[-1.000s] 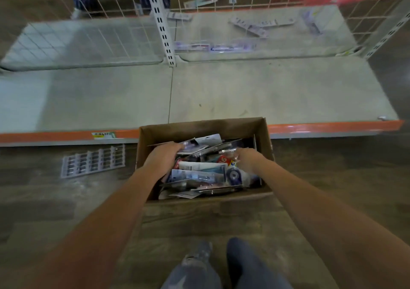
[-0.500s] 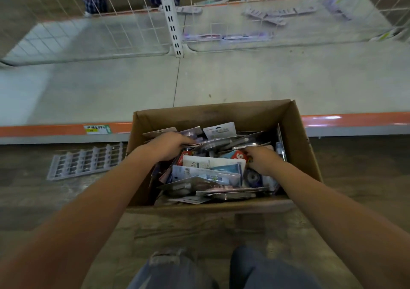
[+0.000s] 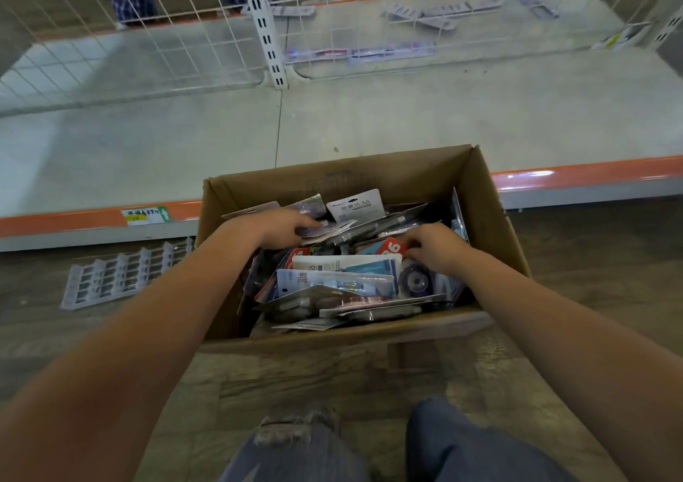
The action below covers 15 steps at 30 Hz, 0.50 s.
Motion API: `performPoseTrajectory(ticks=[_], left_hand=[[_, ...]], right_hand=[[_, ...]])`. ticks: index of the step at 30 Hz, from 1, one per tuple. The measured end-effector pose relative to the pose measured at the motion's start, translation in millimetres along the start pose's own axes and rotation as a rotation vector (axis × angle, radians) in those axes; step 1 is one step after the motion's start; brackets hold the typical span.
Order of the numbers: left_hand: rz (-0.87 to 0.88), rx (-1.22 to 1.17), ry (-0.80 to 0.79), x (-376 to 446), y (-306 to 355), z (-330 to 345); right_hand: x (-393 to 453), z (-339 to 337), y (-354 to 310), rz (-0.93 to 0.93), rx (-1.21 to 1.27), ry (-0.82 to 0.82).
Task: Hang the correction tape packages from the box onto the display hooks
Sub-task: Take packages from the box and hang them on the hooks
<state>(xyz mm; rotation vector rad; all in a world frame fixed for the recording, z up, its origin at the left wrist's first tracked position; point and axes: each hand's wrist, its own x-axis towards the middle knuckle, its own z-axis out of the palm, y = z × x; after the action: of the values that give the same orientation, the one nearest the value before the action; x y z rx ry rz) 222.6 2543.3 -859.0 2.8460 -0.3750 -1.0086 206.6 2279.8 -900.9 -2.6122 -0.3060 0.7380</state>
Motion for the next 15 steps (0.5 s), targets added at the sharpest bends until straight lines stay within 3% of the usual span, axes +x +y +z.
performPoseTrajectory(ticks=[8,15], left_hand=[[0.073,0.071,0.242,-6.6,0.9,16.0],[0.007,0.060,0.359,-13.6,7.1,19.7]], right_hand=[[-2.3,-2.3,-2.7,-0.016,0.100,0.044],[-7.7,-2.4,-9.6,-0.023,0.081,0.027]])
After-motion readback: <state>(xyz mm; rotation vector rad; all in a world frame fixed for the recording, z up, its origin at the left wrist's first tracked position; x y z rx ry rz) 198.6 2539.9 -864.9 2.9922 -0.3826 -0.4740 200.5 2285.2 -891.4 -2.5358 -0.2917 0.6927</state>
